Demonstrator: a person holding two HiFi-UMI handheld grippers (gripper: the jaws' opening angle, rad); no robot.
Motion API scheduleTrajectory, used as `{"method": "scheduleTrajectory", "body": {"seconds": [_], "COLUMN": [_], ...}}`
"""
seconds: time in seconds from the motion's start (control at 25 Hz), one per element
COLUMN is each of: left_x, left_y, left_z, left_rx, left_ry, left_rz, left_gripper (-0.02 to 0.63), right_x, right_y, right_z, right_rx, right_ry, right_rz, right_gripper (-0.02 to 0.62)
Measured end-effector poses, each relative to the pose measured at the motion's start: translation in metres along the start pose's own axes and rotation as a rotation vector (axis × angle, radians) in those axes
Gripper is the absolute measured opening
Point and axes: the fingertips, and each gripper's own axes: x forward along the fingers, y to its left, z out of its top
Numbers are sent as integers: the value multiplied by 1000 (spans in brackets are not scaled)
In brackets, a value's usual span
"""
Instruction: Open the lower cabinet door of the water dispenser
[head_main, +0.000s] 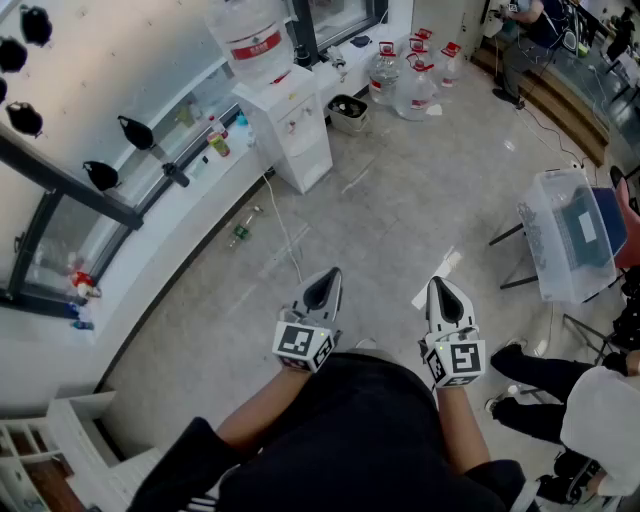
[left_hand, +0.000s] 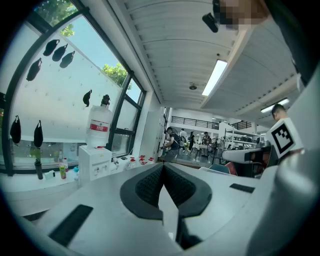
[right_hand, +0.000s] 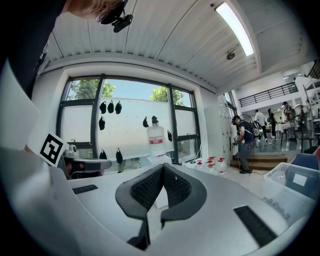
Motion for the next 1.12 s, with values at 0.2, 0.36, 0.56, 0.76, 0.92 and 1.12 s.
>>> {"method": "scheduleTrajectory", "body": {"seconds": [0.2,0.36,0.56,0.76,0.92,1.12], "left_x": [-2,-4,-7,-10,-10,-8], "left_y": [-7,-8,-6,-5,-5,-5], "left_z": [8,14,11,11,10,5], "left_rx": [8,8,8,6,10,-23], "left_ry": [-39,-56,-44,-53,-53,-42], "left_rz": [-21,-20,-20,-15,-18,-51], "left_gripper": [-3,-3,-3,-3,0,268], "right_x": [-3,-5,-8,-12,-17,-21], "right_y": [-1,-5,-5,-8,-18,-37], "right_z": [3,8,11,10,9,8], "right_rx": [10,28,24,28,33,40], "right_ry": [-14,-27,-32,-40,-31,-14], "right_rz": [-2,-10,-18,-2,-11,-89], "right_gripper": [-3,-2,-2,-2,31,236]}}
